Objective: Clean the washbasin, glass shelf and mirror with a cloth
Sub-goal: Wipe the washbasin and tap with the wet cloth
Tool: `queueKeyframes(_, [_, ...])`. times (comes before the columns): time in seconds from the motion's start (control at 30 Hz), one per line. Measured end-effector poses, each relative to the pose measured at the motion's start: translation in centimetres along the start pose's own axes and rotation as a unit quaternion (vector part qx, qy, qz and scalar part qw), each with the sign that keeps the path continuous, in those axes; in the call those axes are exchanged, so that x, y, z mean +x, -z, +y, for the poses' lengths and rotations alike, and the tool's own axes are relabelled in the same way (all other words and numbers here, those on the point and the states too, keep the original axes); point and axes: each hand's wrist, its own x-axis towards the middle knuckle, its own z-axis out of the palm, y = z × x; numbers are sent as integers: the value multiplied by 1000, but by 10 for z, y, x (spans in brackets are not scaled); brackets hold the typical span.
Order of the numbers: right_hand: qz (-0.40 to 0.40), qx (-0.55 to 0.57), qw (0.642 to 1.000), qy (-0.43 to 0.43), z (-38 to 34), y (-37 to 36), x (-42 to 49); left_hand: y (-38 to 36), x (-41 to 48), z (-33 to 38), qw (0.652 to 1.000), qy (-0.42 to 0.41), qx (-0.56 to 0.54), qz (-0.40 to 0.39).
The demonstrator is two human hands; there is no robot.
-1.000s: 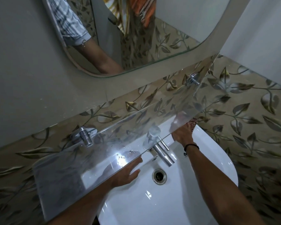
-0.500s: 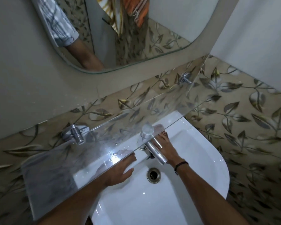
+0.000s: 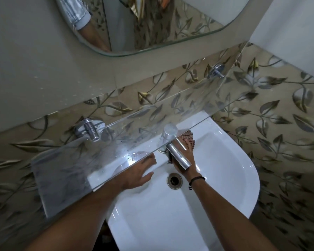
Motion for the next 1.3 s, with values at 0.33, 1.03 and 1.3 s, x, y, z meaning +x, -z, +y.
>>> queueKeyframes(0.33, [39, 73, 953, -290, -78, -46, -34, -7, -1, -4, 1000, 7, -2, 10])
queueKeyframes(1.03, [-297, -72, 937, 170, -20, 83, 66, -25, -7, -26, 997, 64, 21, -33])
queueKeyframes(1.3, [-189, -104, 974, 62, -22, 63, 41, -28, -10, -30, 992, 96, 22, -72])
